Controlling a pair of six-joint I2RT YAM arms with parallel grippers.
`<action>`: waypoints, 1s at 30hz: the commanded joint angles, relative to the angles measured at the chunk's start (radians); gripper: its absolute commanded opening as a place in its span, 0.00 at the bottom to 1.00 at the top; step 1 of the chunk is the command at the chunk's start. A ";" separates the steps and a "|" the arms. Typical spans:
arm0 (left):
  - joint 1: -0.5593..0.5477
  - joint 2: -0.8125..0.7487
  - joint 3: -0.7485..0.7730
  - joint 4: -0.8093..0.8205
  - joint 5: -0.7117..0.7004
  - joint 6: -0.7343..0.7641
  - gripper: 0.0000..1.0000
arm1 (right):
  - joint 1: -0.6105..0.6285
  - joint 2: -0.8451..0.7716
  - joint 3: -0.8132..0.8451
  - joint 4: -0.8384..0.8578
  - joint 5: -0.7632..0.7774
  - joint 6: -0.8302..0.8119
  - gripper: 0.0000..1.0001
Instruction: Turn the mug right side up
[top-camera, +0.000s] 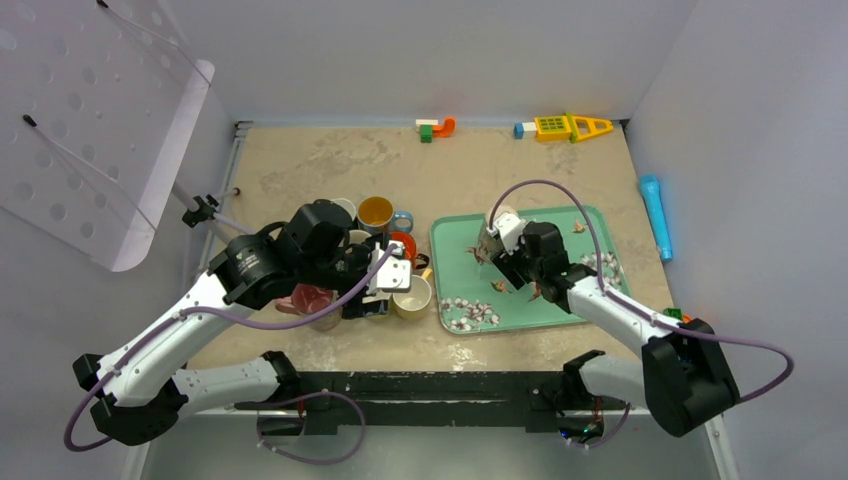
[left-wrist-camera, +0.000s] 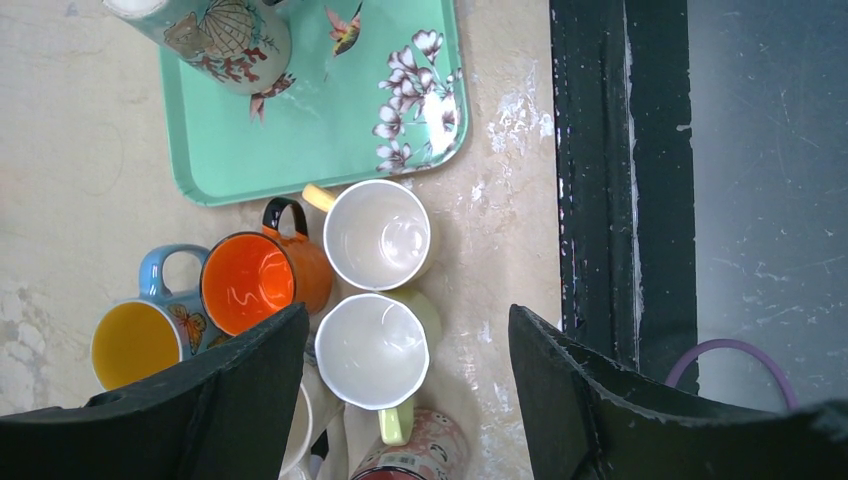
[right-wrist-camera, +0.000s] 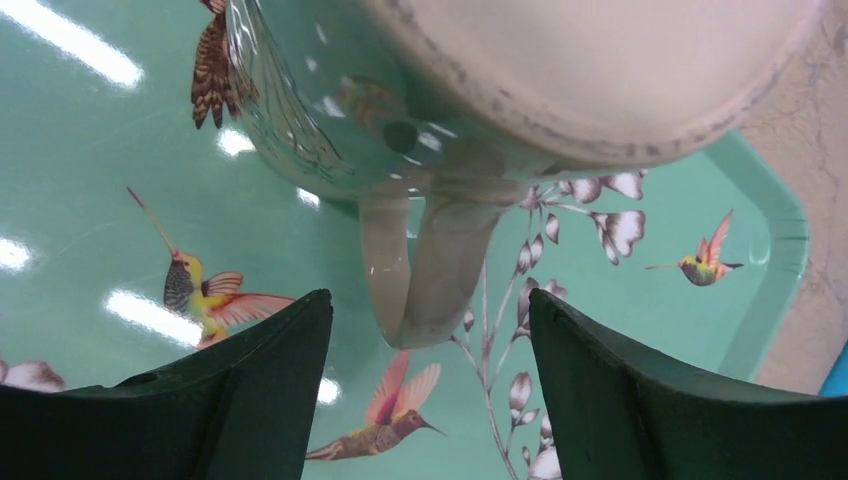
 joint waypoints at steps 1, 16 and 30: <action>-0.001 -0.003 0.005 0.034 0.026 -0.021 0.77 | -0.017 0.027 0.033 0.139 -0.094 -0.037 0.71; -0.001 -0.002 -0.005 0.021 -0.032 -0.018 0.77 | -0.014 0.106 0.140 0.037 -0.134 -0.093 0.00; 0.017 -0.021 0.270 -0.020 0.035 -0.191 0.95 | 0.072 -0.683 0.016 0.573 -0.612 0.383 0.00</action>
